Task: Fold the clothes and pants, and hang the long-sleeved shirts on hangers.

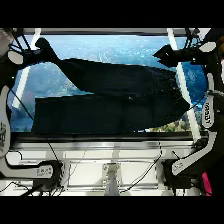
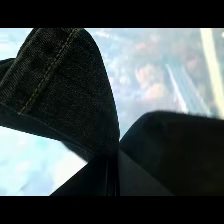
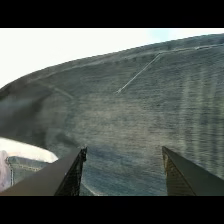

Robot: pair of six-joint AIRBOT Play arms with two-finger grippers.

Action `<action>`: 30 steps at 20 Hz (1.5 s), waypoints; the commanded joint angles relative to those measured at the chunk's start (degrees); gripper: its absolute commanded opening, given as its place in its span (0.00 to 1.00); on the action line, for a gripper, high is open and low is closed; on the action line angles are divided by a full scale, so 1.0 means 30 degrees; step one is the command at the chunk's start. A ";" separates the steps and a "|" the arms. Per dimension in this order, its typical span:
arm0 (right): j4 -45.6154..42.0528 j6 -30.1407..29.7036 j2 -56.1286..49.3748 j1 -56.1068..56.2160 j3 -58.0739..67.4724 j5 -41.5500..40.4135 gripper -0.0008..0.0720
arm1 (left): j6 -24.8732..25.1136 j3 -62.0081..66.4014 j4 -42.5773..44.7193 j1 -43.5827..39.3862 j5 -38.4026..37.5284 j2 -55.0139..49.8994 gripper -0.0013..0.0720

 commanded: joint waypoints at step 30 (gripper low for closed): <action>-0.0364 0.0182 -0.0102 -0.1800 0.0015 0.1260 0.05 | -0.9180 -0.2667 0.6521 0.1494 -0.1078 -0.2557 0.04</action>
